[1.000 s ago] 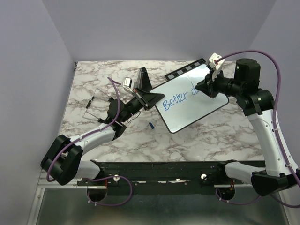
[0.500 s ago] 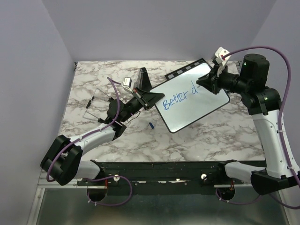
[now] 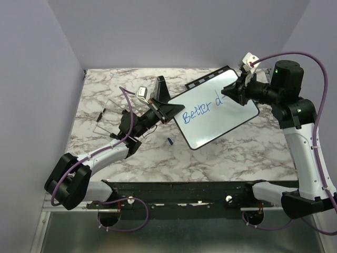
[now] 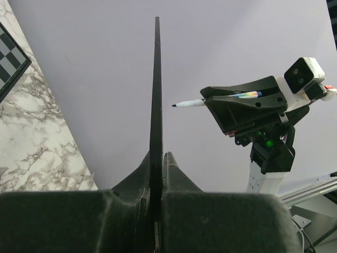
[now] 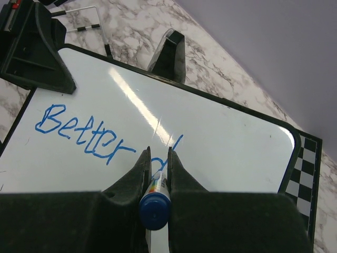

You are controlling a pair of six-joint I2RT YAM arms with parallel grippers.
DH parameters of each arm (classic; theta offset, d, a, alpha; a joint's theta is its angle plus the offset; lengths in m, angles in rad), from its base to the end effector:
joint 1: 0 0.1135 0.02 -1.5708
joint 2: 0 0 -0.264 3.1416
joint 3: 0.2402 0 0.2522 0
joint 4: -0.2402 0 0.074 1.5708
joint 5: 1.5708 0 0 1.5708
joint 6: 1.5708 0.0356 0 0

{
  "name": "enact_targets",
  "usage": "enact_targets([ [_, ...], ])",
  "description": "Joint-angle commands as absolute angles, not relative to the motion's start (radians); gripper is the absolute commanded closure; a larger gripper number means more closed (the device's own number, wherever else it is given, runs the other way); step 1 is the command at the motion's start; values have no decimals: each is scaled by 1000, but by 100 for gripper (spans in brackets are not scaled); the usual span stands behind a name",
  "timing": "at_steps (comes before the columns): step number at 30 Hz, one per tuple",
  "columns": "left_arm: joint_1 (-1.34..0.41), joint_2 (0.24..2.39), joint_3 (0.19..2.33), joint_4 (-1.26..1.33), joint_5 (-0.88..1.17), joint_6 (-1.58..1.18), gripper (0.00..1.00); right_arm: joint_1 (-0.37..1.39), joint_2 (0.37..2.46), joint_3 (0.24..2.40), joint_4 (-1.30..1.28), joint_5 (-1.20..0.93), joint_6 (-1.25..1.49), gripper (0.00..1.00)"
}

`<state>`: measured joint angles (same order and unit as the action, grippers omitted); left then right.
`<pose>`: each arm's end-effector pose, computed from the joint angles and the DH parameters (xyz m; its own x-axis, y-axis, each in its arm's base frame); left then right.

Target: Write a sentence on the whiteboard

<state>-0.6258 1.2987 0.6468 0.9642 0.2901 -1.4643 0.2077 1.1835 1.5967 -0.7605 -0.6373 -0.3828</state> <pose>0.2235 -0.1741 0.3001 -0.7510 -0.6328 -0.1885 0.3307 -0.1133 -0.9369 0.2080 0.0655 0.4763 -0.0425 -0.3158 -0.9479 -0.7860 0.5963 -0.1633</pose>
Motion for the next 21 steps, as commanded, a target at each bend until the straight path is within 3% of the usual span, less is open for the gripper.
enact_targets([
  [1,-624,1250,657,1121,293,-1516,100,198,1189,1586,-752,-679,-396,99],
  [21,-624,1244,649,1120,291,-1517,100,196,1198,1600,-752,-687,-403,99],
])
